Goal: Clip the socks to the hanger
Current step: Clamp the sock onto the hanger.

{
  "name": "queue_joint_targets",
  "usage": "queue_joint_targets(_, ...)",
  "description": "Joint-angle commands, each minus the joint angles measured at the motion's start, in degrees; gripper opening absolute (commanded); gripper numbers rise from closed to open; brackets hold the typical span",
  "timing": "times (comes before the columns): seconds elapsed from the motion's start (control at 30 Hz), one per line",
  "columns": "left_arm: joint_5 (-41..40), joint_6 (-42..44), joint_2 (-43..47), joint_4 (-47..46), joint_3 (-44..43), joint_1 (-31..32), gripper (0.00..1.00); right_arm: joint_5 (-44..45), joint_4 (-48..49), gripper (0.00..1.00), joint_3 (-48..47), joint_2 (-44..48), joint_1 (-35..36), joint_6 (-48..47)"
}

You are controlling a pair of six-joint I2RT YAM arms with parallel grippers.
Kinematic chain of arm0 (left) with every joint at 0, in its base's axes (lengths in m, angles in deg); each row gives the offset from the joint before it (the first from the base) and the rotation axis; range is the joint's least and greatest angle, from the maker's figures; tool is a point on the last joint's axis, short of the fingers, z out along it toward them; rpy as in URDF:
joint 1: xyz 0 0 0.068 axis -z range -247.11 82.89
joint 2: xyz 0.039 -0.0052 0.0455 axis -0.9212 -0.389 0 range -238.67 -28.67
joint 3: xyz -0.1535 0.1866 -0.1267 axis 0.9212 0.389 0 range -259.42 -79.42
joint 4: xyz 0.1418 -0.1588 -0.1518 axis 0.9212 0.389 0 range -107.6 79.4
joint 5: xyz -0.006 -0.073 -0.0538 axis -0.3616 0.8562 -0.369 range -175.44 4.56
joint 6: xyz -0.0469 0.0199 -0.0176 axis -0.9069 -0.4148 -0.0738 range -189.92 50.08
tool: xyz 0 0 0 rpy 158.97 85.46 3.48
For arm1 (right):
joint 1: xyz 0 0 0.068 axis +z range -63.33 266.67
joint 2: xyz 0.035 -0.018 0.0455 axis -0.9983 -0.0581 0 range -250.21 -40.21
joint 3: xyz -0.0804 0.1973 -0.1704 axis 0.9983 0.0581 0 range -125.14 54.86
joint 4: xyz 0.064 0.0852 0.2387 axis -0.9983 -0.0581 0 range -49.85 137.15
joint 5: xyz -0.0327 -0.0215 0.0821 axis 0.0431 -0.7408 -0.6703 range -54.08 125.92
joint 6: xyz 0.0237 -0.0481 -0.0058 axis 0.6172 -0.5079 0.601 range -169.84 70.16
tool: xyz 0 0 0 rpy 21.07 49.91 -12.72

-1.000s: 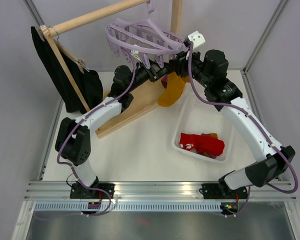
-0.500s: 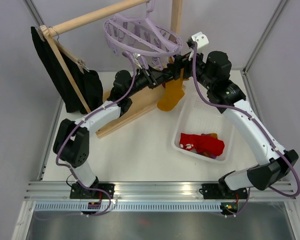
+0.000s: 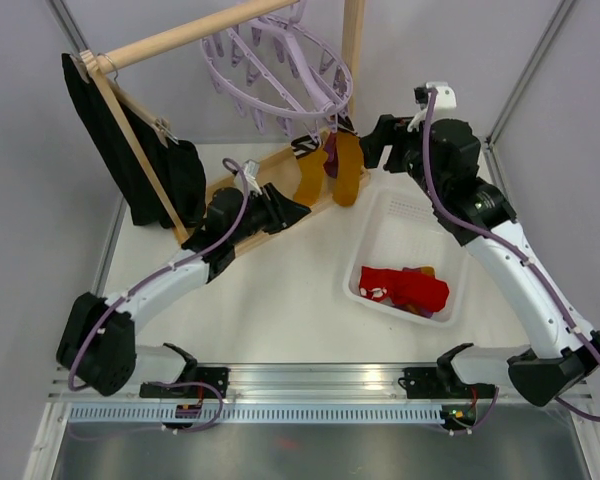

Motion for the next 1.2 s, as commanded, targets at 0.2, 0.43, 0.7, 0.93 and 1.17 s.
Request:
queue_joint_targets(0.2,-8.2,9.6,17.8,11.8,5.0,0.7,0.48,17.0,-6.5,0.83,28.5,7.6,-1.5,19.5)
queue_joint_targets(0.43,-7.6,10.3,23.1,16.6,4.9,0.8,0.49,26.3,-20.2,0.83,39.5,12.9,-2.4,34.5)
queue_joint_targets(0.7,-7.4,10.7,24.3,17.7,4.6,0.8,0.49,26.0,-33.0,0.98,38.8,14.8,-3.7,49.1)
queue_joint_targets(0.93,-7.2,10.6,24.8,17.8,4.6,0.8,0.49,15.8,-28.5,0.98,41.3,9.5,-6.3,51.9)
queue_joint_targets(1.17,-7.6,10.8,24.5,17.8,4.5,0.8,0.49,8.8,-20.6,0.98,47.8,3.3,-9.7,53.9)
